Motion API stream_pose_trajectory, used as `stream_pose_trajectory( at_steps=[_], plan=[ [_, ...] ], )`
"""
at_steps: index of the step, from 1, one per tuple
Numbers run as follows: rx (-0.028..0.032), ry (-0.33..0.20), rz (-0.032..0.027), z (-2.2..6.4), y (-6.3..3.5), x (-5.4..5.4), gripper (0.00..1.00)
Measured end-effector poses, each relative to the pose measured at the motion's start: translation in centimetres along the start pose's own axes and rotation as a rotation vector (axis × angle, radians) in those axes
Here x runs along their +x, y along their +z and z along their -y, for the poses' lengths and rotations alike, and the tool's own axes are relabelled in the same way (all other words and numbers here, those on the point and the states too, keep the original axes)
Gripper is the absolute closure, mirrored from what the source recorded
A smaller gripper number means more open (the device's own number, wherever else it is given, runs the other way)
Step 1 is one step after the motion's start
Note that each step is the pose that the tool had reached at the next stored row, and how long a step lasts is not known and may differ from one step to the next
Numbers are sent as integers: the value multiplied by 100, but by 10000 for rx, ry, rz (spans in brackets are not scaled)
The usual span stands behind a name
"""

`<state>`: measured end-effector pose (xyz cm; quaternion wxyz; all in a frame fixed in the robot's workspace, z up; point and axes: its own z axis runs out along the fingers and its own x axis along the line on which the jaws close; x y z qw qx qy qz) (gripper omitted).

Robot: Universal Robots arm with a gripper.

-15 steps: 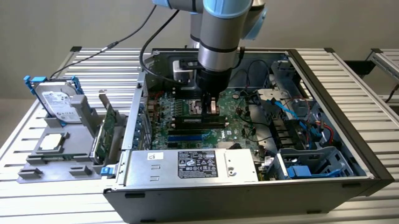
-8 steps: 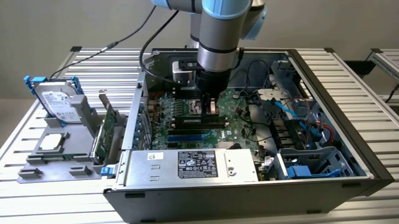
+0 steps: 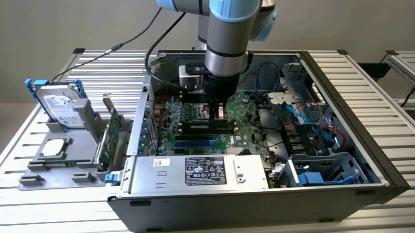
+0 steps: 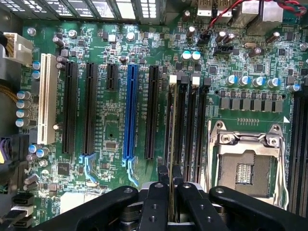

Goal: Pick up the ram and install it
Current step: 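Insert the ram into the slot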

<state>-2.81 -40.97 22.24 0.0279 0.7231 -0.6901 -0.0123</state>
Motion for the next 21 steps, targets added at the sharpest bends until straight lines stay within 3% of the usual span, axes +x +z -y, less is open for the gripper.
stream_pose_trajectory(
  at_steps=[13,21],
  plan=[
    [3,0,-2,-3,25,-1,86],
    [46,0,-4,-4,37,-1,86]
  ],
)
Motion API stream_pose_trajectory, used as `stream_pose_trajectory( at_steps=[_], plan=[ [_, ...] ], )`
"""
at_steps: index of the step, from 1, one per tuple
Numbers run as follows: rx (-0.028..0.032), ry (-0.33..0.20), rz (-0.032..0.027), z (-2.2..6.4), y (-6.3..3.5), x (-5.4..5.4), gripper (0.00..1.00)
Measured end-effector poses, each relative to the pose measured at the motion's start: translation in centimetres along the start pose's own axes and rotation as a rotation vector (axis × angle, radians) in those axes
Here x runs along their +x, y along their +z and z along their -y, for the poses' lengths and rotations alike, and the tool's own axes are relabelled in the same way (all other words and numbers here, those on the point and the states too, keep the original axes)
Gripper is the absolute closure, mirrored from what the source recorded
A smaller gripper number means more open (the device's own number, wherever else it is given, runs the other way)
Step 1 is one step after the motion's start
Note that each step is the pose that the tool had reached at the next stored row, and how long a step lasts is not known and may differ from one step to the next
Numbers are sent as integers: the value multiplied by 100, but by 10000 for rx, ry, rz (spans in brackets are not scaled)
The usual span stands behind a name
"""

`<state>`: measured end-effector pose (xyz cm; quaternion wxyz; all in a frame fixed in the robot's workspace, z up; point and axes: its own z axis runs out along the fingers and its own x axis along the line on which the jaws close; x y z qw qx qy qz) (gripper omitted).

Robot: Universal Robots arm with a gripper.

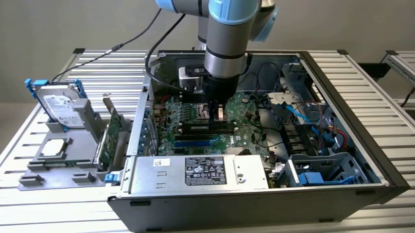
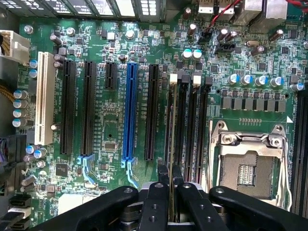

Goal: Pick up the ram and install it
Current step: 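Insert the ram into the slot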

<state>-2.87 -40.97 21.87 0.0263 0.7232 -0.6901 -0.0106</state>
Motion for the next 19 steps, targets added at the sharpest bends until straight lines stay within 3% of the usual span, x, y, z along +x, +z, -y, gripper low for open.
stream_pose_trajectory(
  at_steps=[11,12,15,18,19],
  plan=[
    [31,1,-5,-9,36,-1,85],
    [31,2,-3,-10,36,-1,73],
    [32,3,-1,-18,36,-2,67],
    [31,2,-1,-34,-17,-1,49],
    [32,1,-1,-40,-43,-1,49]
  ],
)
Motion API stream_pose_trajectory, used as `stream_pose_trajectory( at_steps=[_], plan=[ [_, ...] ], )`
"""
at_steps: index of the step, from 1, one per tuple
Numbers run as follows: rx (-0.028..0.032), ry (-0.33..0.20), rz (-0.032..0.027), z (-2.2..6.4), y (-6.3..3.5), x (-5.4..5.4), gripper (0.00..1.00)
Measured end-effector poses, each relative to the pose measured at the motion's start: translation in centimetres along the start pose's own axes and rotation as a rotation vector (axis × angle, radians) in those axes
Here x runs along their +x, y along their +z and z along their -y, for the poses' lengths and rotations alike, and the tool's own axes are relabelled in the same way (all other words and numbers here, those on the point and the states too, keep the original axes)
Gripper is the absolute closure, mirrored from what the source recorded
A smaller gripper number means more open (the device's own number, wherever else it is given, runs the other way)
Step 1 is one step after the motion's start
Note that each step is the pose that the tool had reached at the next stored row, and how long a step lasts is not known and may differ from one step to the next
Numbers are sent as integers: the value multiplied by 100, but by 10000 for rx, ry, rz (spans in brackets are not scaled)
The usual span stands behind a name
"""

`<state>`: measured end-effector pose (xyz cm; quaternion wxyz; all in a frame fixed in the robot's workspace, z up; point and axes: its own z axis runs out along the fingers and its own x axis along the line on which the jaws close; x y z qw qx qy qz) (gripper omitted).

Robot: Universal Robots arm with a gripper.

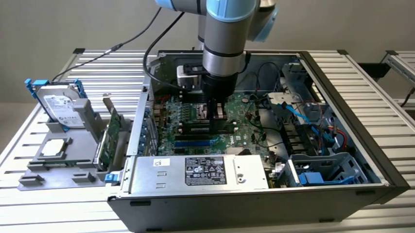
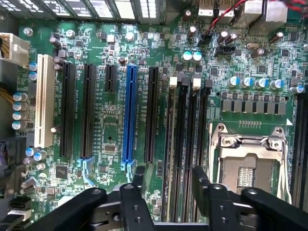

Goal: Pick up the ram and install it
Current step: 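Insert the ram into the slot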

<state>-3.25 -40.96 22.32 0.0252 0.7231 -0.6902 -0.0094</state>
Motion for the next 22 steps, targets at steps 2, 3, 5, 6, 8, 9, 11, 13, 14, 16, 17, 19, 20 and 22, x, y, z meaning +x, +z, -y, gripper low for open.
stream_pose_trajectory(
  at_steps=[2,3,5,6,8,9,11,13,14,16,17,19,20,22],
  plan=[
    [0,-2,0,-6,-49,1,43],
    [-1,-1,-1,-9,-76,2,43],
    [0,-1,0,-12,-134,3,43],
    [-1,0,-1,-14,-164,4,43],
    [-9,0,0,-17,-225,5,43],
    [-11,0,0,-18,-233,5,43],
    [-10,0,2,-17,-232,5,45],
    [-11,0,2,-17,-232,5,51],
    [-11,-1,2,-17,-232,5,58],
    [-11,-1,2,-17,-233,5,64],
    [-11,0,2,-17,-233,5,69],
    [-11,-1,2,-17,-233,5,76],
    [-11,-1,2,-17,-233,5,82],
    [-11,0,2,-17,-233,5,89]
  ],
)
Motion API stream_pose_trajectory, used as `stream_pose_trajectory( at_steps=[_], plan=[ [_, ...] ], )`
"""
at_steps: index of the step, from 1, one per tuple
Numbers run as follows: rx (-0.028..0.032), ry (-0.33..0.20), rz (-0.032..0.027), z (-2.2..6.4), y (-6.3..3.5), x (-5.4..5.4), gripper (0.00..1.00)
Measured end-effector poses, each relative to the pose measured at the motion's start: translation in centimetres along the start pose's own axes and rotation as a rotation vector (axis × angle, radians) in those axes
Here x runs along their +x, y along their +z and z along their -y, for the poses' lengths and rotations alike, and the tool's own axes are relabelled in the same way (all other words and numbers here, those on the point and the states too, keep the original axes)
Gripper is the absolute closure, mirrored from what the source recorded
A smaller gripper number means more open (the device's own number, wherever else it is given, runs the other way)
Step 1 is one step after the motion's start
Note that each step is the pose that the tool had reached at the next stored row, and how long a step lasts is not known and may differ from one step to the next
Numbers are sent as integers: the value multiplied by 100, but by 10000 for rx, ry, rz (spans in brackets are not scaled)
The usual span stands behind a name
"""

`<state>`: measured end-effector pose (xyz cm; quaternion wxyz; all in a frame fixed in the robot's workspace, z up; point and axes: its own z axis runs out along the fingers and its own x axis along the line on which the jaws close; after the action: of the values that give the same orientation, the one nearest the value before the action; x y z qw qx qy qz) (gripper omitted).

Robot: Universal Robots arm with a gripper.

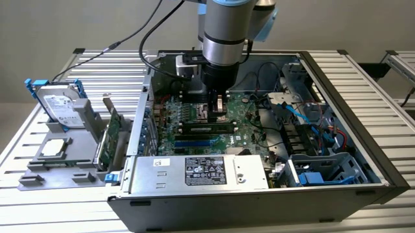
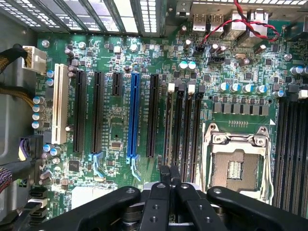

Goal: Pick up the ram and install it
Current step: 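Insert the ram into the slot, then press down the ram until it locks into place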

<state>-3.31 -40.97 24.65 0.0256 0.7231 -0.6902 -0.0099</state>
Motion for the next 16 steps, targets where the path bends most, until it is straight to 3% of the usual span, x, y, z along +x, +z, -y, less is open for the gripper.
stream_pose_trajectory(
  at_steps=[16],
  plan=[
    [-1,-1,-10,-10,36,-1,89]
  ],
)
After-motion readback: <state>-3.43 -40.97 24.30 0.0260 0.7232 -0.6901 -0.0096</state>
